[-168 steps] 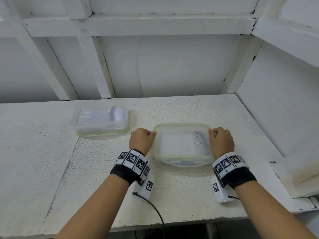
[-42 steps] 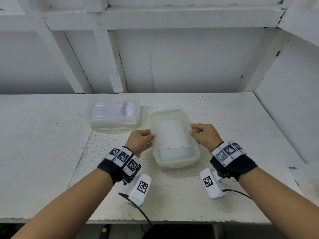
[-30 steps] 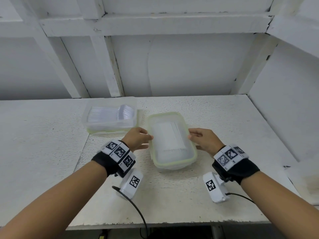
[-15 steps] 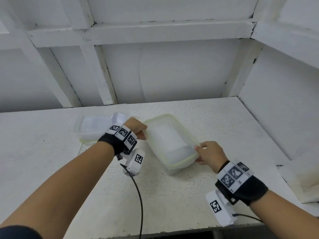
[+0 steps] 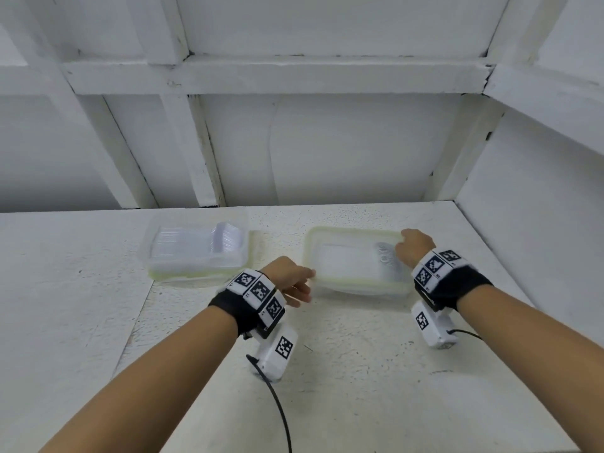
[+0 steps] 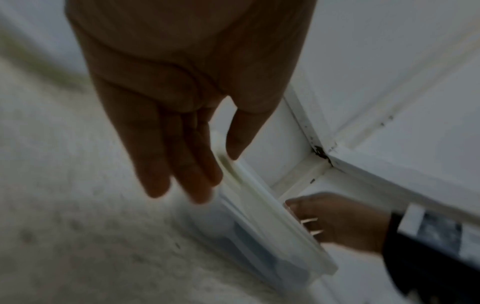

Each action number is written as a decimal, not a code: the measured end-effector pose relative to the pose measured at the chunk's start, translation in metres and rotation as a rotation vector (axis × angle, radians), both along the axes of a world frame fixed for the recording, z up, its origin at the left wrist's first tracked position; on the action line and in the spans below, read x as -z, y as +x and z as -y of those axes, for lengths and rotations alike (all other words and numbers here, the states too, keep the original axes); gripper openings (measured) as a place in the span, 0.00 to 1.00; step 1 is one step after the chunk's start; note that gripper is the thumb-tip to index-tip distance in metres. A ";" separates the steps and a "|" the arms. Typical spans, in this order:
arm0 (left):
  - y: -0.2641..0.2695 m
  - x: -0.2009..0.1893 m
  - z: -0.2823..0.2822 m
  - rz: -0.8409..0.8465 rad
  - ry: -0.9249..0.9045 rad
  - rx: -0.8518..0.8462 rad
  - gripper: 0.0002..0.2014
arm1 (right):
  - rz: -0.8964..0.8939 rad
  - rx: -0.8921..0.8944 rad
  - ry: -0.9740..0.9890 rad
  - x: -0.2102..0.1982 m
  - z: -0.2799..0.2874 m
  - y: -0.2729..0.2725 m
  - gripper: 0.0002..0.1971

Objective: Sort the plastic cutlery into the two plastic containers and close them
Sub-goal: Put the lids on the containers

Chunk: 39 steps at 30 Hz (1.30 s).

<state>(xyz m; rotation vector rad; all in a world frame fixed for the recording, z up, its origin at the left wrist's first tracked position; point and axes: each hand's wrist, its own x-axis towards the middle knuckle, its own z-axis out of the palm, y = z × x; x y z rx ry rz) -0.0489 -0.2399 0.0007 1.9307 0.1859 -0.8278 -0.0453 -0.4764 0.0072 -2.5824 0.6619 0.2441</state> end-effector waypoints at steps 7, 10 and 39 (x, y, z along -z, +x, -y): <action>0.032 -0.026 -0.075 0.662 0.378 0.020 0.13 | 0.071 -0.330 -0.020 -0.032 -0.085 0.035 0.26; 0.056 -0.025 -0.131 0.755 0.434 -0.160 0.13 | 0.143 -0.385 0.245 -0.036 -0.143 0.049 0.24; -0.045 -0.008 -0.222 0.388 0.115 -0.324 0.05 | 0.015 -0.262 0.651 -0.021 -0.174 -0.030 0.05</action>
